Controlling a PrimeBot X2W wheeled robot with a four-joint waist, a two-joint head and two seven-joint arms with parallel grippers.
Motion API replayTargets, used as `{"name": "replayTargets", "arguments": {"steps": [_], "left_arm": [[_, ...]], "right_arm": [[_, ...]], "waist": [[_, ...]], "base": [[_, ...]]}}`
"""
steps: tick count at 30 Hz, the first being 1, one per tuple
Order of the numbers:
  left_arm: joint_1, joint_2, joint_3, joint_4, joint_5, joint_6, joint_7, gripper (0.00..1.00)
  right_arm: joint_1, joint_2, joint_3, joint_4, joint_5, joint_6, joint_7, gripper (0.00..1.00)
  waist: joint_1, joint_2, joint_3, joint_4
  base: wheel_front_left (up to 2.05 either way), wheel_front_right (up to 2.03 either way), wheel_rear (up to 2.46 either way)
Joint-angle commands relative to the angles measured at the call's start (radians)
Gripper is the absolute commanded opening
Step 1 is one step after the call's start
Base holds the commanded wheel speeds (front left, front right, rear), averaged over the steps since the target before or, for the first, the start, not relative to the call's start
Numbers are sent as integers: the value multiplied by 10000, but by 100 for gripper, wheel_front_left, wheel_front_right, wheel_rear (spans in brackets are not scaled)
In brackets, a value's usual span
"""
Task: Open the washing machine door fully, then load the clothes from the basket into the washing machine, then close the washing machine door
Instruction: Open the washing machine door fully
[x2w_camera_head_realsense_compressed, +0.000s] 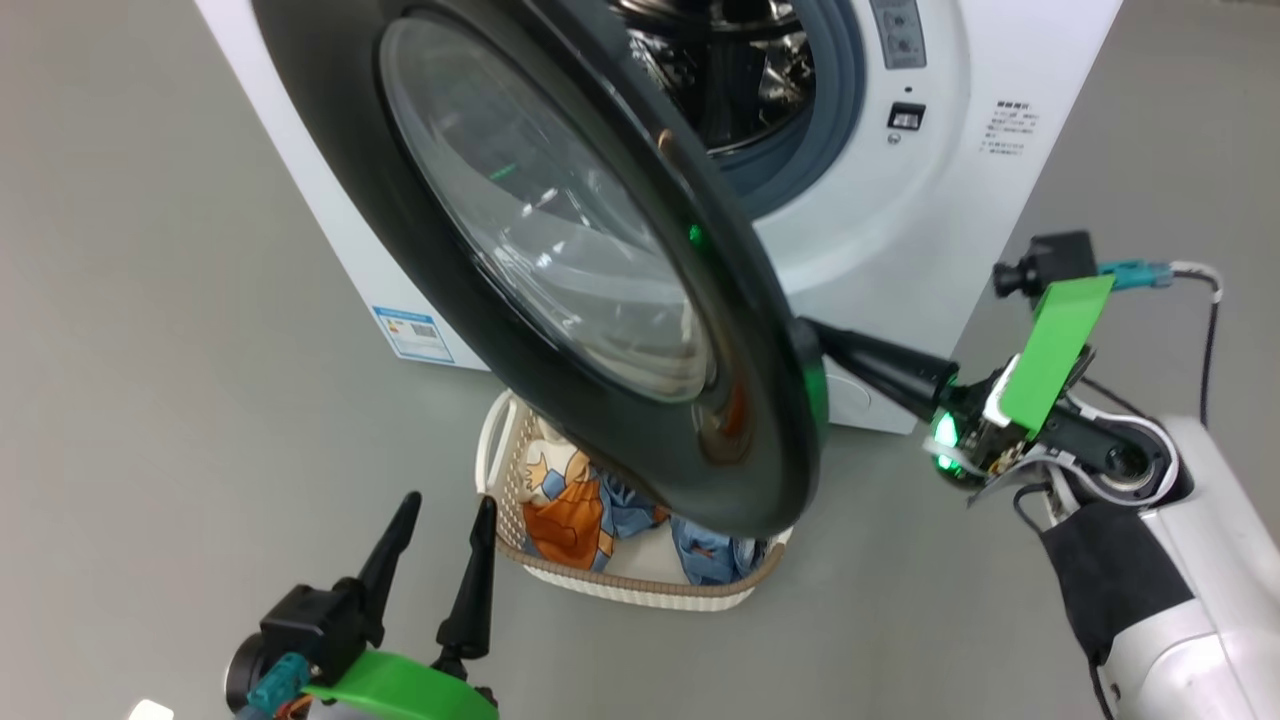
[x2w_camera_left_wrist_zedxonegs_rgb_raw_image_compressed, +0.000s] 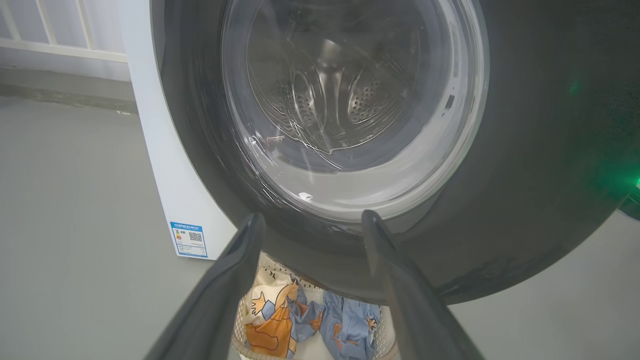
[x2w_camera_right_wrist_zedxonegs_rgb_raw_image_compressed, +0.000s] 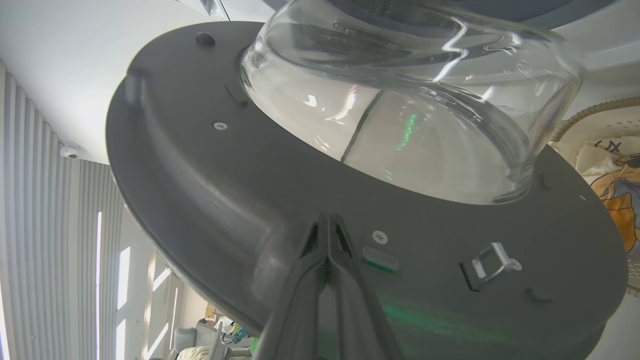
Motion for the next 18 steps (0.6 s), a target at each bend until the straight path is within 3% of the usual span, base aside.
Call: {"name": "replayTargets", "arguments": {"steps": [1,18], "left_arm": [[-40,135,342,-224,115,-27,-65,100],[191,135,379,-302,121,-27,-65,100]], "right_arm": [[70,199,197,-368,17,16,112,0],[857,996,930,-1139,-129,16,420,0]], "waist": [[0,0,-122,64],[0,0,-422,423]], "base": [[0,0,0],[0,0,0]]}}
